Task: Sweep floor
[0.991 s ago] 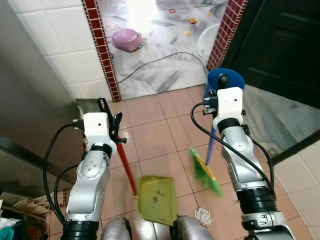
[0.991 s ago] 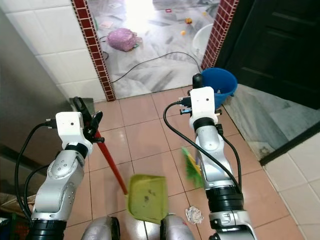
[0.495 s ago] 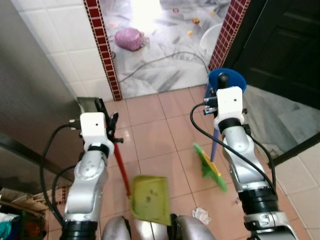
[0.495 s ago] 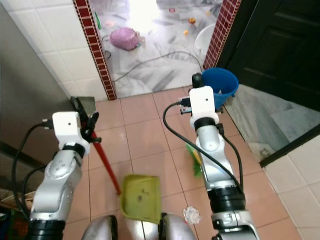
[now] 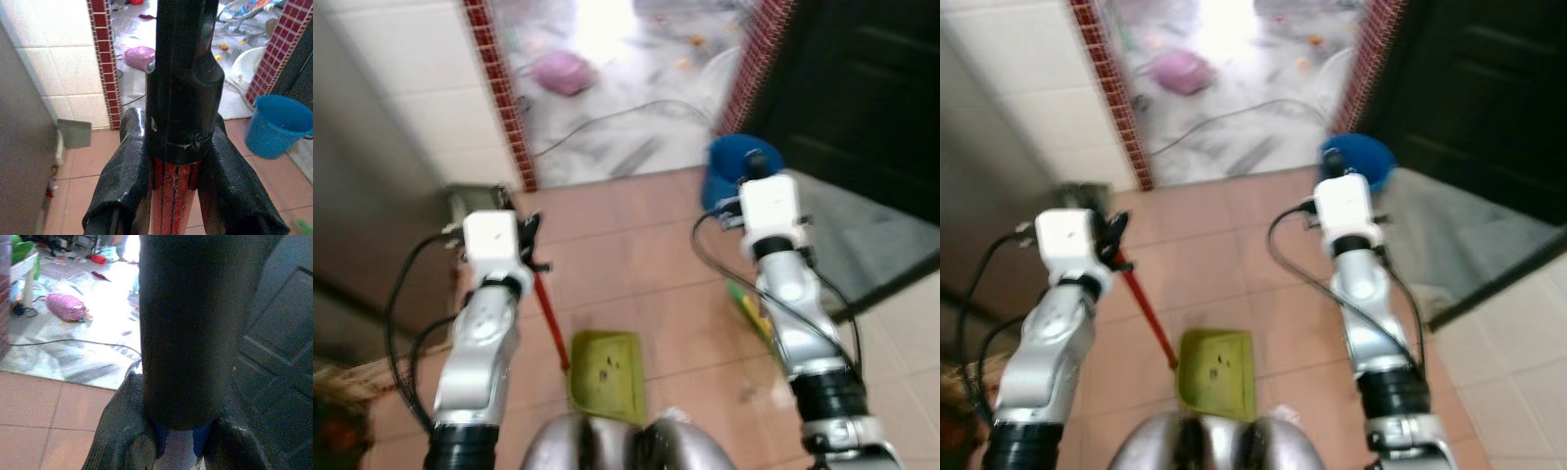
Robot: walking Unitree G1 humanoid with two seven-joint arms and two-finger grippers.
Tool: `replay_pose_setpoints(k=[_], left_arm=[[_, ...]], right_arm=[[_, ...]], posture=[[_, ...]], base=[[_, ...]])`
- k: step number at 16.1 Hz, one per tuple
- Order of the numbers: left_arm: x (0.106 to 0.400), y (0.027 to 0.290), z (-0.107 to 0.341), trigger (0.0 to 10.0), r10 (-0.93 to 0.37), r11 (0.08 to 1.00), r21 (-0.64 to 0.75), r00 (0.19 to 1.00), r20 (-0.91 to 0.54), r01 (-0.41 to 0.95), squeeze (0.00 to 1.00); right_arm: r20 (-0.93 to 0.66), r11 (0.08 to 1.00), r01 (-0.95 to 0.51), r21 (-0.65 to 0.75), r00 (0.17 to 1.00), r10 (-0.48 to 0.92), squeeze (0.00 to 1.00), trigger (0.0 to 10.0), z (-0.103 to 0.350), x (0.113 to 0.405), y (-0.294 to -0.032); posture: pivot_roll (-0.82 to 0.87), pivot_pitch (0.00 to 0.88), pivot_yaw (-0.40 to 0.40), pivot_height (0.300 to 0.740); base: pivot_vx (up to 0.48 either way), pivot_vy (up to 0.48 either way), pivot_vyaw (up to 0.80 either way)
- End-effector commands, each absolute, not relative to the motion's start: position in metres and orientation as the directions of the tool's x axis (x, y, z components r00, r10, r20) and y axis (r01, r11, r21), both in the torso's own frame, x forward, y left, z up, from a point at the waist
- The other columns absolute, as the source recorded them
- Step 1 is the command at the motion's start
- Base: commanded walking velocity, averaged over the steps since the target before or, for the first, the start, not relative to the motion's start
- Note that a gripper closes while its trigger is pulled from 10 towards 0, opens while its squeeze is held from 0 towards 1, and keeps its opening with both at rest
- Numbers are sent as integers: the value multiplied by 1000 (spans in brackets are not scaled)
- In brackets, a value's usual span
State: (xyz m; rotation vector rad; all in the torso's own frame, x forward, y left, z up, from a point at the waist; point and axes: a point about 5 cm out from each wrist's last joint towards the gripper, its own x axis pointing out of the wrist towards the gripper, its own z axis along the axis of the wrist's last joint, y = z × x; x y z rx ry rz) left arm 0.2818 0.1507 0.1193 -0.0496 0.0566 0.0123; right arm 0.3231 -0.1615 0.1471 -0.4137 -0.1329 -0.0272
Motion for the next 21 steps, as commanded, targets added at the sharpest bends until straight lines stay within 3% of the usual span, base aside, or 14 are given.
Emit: replay_pose_setpoints(k=[1,4,17,20,21], left_arm=[[283,152,128,10000,25,999,-41,1000,-14,-25,0],[283,160,125,10000,85,996,-24,996,-30,-86,0],[295,156,113,10000,50,997,-50,993,-110,-56,0],[306,150,106,10000,45,998,-31,989,-142,-50,0],[314,151,105,10000,99,995,24,987,-125,-97,0]], right_arm=[[168,910,73,-407,986,-4,0,10000,153,323,-164],[143,912,65,-406,990,-8,0,10000,146,322,-164],[89,917,105,-386,993,-77,0,10000,137,324,-172],[-28,948,179,-264,981,-193,0,10000,124,324,-184],[-63,954,209,-216,972,-227,0,10000,121,326,-185]], posture=[[-29,127,9,740],[-24,126,9,740],[-38,139,29,740],[-41,143,32,740],[-42,144,32,740]], base=[[0,0,0],[0,0,0],[0,0,0],[0,0,0],[0,0,0]])
